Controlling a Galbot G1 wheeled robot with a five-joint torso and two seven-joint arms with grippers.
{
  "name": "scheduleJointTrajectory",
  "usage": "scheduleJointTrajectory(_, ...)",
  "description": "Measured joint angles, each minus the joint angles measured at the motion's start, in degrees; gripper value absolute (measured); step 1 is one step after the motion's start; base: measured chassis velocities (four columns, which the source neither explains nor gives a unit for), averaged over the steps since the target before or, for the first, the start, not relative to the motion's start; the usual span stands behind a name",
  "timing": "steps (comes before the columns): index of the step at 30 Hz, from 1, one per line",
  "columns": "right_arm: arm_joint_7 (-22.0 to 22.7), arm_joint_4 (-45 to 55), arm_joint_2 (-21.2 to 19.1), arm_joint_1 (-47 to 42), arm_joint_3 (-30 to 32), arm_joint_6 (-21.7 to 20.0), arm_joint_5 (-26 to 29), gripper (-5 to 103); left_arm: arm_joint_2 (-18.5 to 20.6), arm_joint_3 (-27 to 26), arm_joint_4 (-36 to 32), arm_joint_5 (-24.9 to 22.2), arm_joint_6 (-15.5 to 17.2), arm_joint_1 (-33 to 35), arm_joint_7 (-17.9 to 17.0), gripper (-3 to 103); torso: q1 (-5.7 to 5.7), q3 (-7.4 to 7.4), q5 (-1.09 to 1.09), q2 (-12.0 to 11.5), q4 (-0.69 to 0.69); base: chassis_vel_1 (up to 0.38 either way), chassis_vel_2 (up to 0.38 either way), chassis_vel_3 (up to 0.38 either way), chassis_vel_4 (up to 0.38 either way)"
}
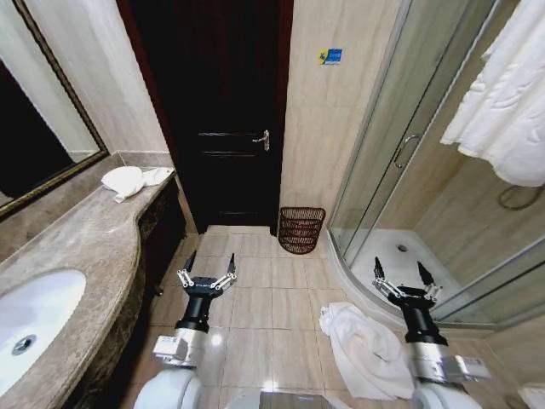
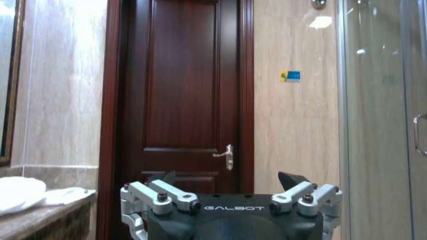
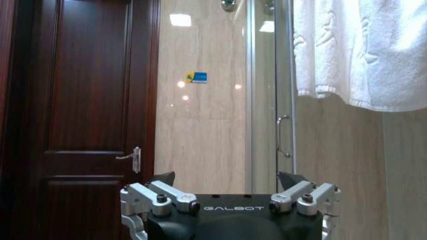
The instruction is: Discard the used towel into the hamper.
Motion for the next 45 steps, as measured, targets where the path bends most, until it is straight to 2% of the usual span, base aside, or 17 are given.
scheduleJointTrajectory(12, -0.2, 1.6, -0.1, -0.2, -0.3, -1.5, 0.9, 100, 0.0, -0.1, 0.1, 0.5, -1.0, -0.3, -0.4, 100, 0.0, 0.0, 0.0, 0.0, 0.0, 0.0, 0.0, 0.0, 0.0)
scheduleJointTrajectory(24, -1.0, 1.8, 0.0, -0.5, 0.2, -1.9, 0.9, 100, 0.0, 1.0, 1.2, 0.0, 0.0, -0.3, -1.3, 100, 0.0, 0.0, 0.0, 0.0, 0.0, 0.0, 0.0, 0.0, 0.0)
scheduleJointTrajectory(29, -1.3, 1.9, 0.3, -0.7, 0.2, -1.7, 0.8, 100, 0.0, 0.7, 1.2, -1.8, -0.7, -0.7, -1.1, 100, 0.0, 0.0, 0.0, 0.0, 0.0, 0.0, 0.0, 0.0, 0.0)
scheduleJointTrajectory(34, -1.4, 2.0, 0.5, -0.7, 0.1, -1.4, 0.6, 100, 0.0, 0.7, 1.3, -1.8, -1.0, -0.8, -0.9, 100, 0.0, 0.0, 0.0, 0.0, 0.0, 0.0, 0.0, 0.0, 0.0)
scheduleJointTrajectory(37, -1.6, 2.1, 0.6, -0.6, -0.1, -1.3, 0.5, 100, 0.0, 0.6, 2.0, -1.8, -2.6, -1.0, -0.2, 100, 0.0, 0.0, 0.0, 0.0, 0.0, 0.0, 0.0, 0.0, 0.0)
scheduleJointTrajectory(45, -1.8, 1.8, 0.8, -0.6, -0.2, -0.8, 0.5, 100, 0.0, 0.6, 2.4, -1.6, -3.1, -1.2, -0.2, 100, 0.0, 0.0, 0.0, 0.0, 0.0, 0.0, 0.0, 0.0, 0.0)
